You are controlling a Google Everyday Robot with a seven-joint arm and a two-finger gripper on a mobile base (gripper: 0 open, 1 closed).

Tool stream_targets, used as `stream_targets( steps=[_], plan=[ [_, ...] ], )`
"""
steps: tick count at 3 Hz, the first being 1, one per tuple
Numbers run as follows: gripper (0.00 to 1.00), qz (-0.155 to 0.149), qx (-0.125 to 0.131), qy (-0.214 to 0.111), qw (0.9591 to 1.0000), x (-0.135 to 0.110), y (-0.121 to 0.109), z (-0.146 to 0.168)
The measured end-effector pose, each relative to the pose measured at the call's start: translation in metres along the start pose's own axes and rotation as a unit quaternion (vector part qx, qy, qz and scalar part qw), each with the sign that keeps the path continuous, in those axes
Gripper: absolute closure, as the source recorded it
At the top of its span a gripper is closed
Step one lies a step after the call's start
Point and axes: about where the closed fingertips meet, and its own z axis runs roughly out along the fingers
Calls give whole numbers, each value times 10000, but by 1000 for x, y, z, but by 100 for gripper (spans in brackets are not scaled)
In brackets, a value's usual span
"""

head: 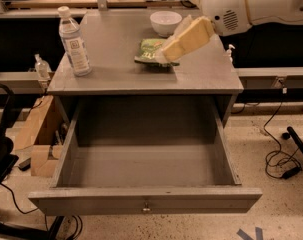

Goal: Place blue plastic bottle into top drawer

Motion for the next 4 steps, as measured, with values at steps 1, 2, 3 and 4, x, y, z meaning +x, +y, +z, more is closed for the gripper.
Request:
stream_targets(
  steps=[1,2,3,4],
  plan=[
    [0,-7,-11,37,10000,2,1,-1],
    [0,97,100,-284,9995,0,-15,23],
    [0,295,253,-914,9951,-6,-50,78],
    [0,434,371,-1190,9913,-12,-84,131]
  ],
)
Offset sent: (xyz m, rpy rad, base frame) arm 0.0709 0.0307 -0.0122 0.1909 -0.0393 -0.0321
